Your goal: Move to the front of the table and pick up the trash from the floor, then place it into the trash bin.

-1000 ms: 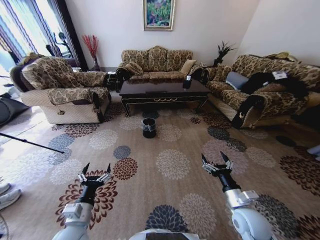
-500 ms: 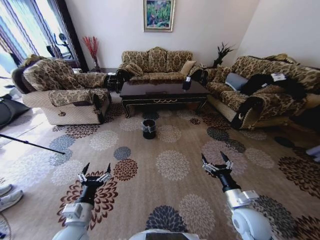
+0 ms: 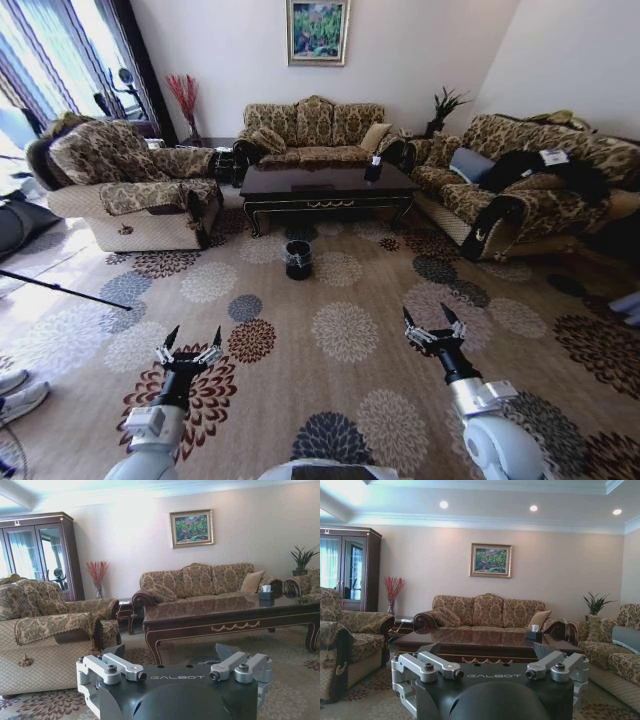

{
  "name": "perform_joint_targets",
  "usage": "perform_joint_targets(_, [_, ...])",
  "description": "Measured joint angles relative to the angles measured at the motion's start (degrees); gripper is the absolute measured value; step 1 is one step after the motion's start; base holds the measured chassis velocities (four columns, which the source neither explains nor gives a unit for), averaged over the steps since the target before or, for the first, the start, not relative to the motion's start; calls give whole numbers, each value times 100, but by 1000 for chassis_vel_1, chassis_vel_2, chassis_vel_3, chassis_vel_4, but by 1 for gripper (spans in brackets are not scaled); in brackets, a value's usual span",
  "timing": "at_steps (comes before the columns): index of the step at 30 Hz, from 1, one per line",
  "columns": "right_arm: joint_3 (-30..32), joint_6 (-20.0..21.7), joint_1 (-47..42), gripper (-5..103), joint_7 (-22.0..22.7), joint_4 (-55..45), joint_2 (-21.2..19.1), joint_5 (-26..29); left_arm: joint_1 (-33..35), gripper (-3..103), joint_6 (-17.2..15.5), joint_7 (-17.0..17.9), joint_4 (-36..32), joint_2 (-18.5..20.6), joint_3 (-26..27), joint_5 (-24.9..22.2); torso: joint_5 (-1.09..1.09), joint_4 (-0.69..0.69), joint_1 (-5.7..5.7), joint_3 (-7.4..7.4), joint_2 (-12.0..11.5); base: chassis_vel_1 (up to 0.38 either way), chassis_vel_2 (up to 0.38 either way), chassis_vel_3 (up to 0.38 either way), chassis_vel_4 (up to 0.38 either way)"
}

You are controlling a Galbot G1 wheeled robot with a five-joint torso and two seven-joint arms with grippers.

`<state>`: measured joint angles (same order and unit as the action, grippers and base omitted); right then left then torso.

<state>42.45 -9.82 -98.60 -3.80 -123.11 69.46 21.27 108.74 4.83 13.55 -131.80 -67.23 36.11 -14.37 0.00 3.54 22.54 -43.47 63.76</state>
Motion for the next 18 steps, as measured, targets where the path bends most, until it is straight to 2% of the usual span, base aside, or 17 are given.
perform_joint_targets(6, [0,0,0,100,0,0,0,0,0,100,0,0,0,0,0,0,0,0,46,-57,104,0,0,0,0])
perform_joint_targets(18, [0,0,0,100,0,0,0,0,0,100,0,0,0,0,0,0,0,0,41,-49,89,0,0,0,0])
